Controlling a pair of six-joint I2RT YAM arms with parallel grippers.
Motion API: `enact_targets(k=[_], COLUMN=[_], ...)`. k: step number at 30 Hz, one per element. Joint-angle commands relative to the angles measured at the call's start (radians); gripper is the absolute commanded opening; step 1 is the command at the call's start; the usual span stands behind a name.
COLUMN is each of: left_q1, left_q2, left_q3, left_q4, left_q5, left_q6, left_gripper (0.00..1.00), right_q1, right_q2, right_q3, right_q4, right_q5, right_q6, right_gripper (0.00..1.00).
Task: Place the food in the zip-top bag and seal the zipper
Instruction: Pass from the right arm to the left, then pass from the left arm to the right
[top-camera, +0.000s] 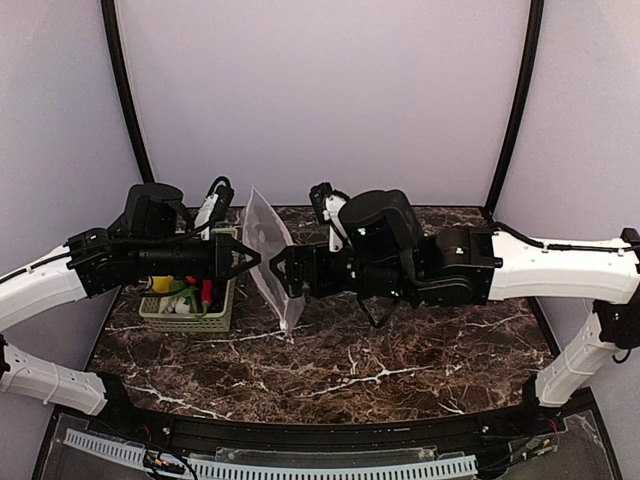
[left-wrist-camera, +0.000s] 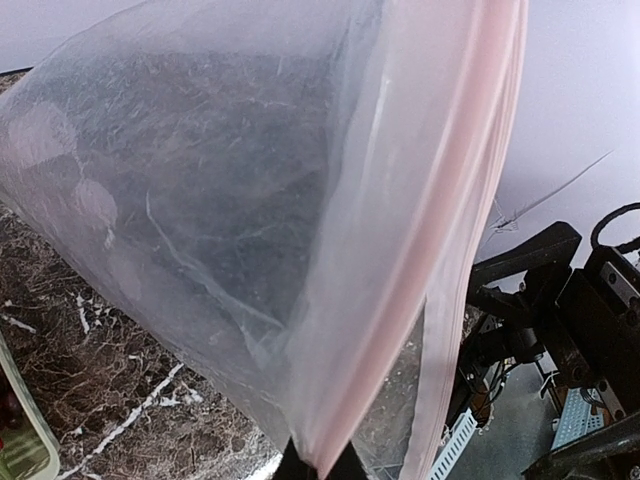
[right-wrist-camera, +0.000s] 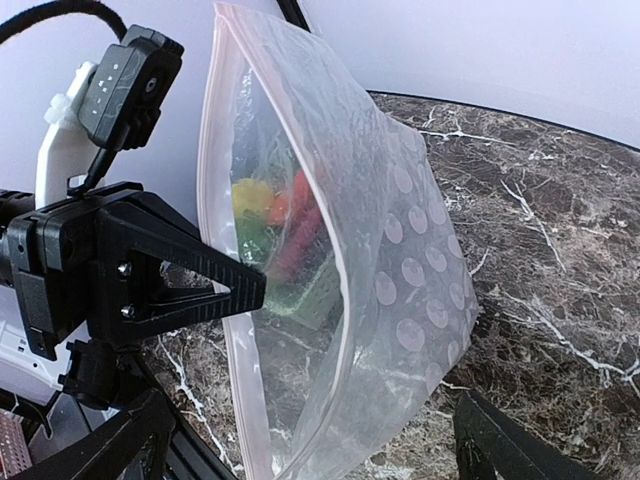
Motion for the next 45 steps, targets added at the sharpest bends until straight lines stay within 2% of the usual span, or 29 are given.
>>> enact_targets(k=[1, 11, 17, 28, 34, 45], left_q1=[-0.003, -0.003, -0.003, -0.003, -0.003, -0.002], left_q2=[-0.017, -0.025, -0.034, -0.078, -0.111, -0.151], left_q3=[-0.017, -0.030, -0.031, -0.049, -0.041, -0.055], left_q4=[0.020, 0.035, 0.043, 0.073, 0.032, -0.027], left_q5=[0.012, 0.021, 0.029, 0.053, 0.019, -0.047], left_q6=[-0.006, -0.015, -0.017, -0.013, -0.001, -0.013], left_gripper=[0.01, 0.01, 0.01, 0.01, 0.01, 0.01], right_q1=[-0.005, -0.031, -0.070, -0.166, -0.218, -0.277], right_q2=[-0.011, 0.084, 0.199, 0.403, 0.397, 0.252], right_q3=[0.029, 0.123, 0.226, 0.391, 0.353, 0.215], right_q4=[-0.006, -0.084, -0.164, -0.225, -0.309, -0.475], right_q5=[0.063, 0.072, 0.094, 0.007, 0.081, 0.241], right_q6=[0.007, 0.000, -0.031, -0.079, -0.057, 0.068], right_gripper=[0.99, 0.99, 0.99, 0.99, 0.99, 0.99])
